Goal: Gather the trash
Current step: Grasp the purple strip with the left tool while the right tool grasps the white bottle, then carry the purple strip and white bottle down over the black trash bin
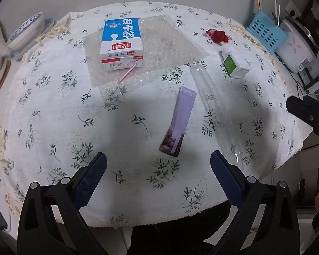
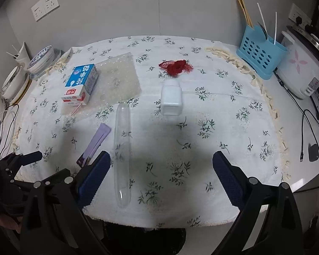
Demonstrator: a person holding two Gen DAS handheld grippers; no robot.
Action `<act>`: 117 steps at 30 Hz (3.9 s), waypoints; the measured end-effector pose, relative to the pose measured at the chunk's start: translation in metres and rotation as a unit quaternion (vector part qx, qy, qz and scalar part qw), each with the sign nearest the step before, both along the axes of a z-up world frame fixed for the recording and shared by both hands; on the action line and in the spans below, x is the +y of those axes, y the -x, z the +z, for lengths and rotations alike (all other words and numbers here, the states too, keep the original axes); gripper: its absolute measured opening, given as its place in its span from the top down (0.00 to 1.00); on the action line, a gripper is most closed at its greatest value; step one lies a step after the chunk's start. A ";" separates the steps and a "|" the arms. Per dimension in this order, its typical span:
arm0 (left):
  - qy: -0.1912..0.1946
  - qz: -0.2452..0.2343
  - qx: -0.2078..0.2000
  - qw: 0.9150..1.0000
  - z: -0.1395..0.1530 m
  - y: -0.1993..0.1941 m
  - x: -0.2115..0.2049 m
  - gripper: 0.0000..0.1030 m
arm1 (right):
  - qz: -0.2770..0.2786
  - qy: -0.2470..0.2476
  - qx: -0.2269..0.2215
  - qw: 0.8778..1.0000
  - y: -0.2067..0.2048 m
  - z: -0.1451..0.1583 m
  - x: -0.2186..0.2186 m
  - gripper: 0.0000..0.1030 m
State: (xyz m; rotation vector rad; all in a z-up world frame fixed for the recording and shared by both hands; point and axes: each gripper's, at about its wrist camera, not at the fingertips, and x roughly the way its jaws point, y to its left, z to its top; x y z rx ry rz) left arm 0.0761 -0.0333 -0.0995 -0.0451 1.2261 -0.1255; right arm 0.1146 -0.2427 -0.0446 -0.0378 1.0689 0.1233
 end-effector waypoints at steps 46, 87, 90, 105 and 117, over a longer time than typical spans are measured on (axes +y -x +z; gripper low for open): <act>-0.062 -0.029 0.037 0.997 -0.027 -0.060 -0.032 0.86 | -0.043 0.004 0.080 0.996 -0.113 -0.047 -0.016 0.61; -0.001 -0.038 -0.024 0.999 0.060 0.006 -0.029 0.86 | -0.026 -0.032 -0.043 0.998 0.042 0.063 -0.018 0.61; 0.004 -0.038 -0.025 0.999 0.064 0.014 -0.028 0.87 | -0.025 -0.036 -0.046 0.998 0.053 0.066 -0.020 0.61; 0.011 -0.039 -0.014 0.999 0.059 0.053 -0.028 0.87 | -0.004 -0.044 -0.038 0.998 0.088 0.061 -0.015 0.61; 0.020 -0.039 0.000 0.999 0.046 0.085 -0.036 0.87 | 0.010 -0.044 -0.019 0.999 0.114 0.043 -0.014 0.61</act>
